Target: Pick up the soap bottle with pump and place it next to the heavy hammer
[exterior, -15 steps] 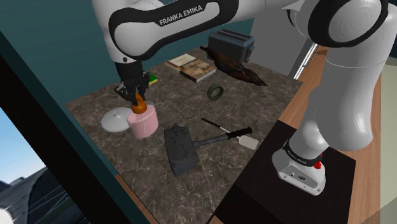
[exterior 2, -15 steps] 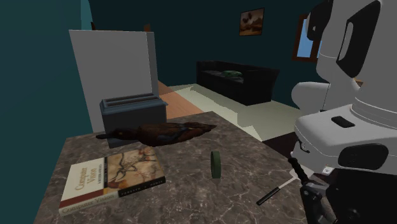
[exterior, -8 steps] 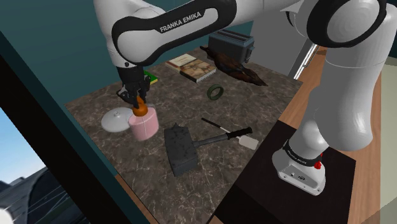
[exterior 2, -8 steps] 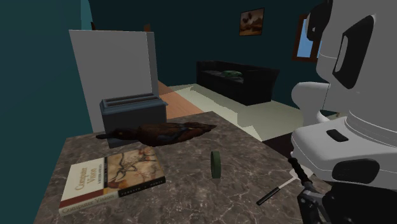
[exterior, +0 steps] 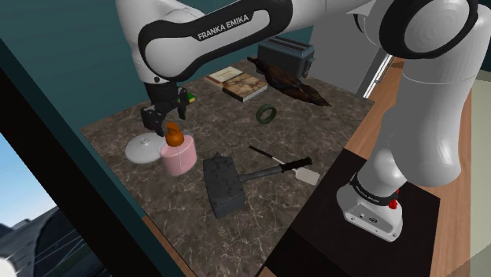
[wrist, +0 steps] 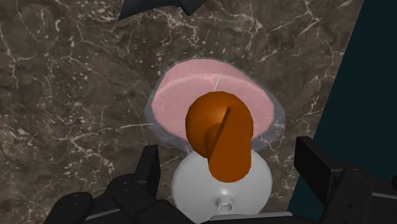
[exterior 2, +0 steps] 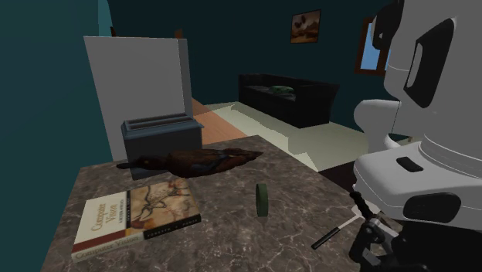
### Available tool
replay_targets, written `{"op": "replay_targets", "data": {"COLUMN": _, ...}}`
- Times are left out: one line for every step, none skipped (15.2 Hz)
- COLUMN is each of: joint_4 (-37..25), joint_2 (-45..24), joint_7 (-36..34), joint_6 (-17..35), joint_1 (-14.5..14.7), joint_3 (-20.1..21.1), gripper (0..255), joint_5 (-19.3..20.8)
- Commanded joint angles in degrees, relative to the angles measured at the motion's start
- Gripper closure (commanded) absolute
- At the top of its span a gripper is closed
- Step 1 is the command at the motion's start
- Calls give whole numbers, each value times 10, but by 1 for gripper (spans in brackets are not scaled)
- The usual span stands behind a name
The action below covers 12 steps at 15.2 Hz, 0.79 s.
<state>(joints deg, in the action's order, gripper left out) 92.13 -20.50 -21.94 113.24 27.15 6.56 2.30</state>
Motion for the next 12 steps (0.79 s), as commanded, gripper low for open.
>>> {"op": "replay_targets", "data": {"joint_4": -13, "joint_2": 5, "joint_7": 0, "joint_6": -17, "joint_1": 0, "joint_3": 0, "gripper": 0, "joint_5": -1}}
{"op": "replay_targets", "data": {"joint_4": -26, "joint_2": 9, "joint_7": 1, "joint_6": -35, "joint_1": 0, "joint_3": 1, "gripper": 0, "joint_5": -1}}
{"op": "replay_targets", "data": {"joint_4": -41, "joint_2": 12, "joint_7": 1, "joint_6": -53, "joint_1": 0, "joint_3": 1, "gripper": 0, "joint_5": -2}}
{"op": "replay_targets", "data": {"joint_4": -54, "joint_2": 14, "joint_7": 2, "joint_6": -67, "joint_1": 0, "joint_3": 1, "gripper": 0, "joint_5": -2}}
{"op": "replay_targets", "data": {"joint_4": -54, "joint_2": 14, "joint_7": 2, "joint_6": -67, "joint_1": 0, "joint_3": 1, "gripper": 0, "joint_5": -2}}
{"op": "replay_targets", "data": {"joint_4": -53, "joint_2": 14, "joint_7": 2, "joint_6": -67, "joint_1": 0, "joint_3": 1, "gripper": 0, "joint_5": -2}}
{"op": "replay_targets", "data": {"joint_4": -54, "joint_2": 14, "joint_7": 2, "joint_6": -67, "joint_1": 0, "joint_3": 1, "gripper": 0, "joint_5": -2}}
{"op": "replay_targets", "data": {"joint_4": -54, "joint_2": 14, "joint_7": 2, "joint_6": -67, "joint_1": 0, "joint_3": 1, "gripper": 0, "joint_5": -2}}
{"op": "replay_targets", "data": {"joint_4": -54, "joint_2": 14, "joint_7": 2, "joint_6": -67, "joint_1": 0, "joint_3": 1, "gripper": 0, "joint_5": -2}}
{"op": "replay_targets", "data": {"joint_4": -54, "joint_2": 14, "joint_7": 2, "joint_6": -67, "joint_1": 0, "joint_3": 1, "gripper": 0, "joint_5": -2}}
{"op": "replay_targets", "data": {"joint_4": -54, "joint_2": 14, "joint_7": 2, "joint_6": -67, "joint_1": 0, "joint_3": 1, "gripper": 0, "joint_5": -2}}
{"op": "replay_targets", "data": {"joint_4": -54, "joint_2": 14, "joint_7": 2, "joint_6": -67, "joint_1": 0, "joint_3": 1, "gripper": 0, "joint_5": -2}}
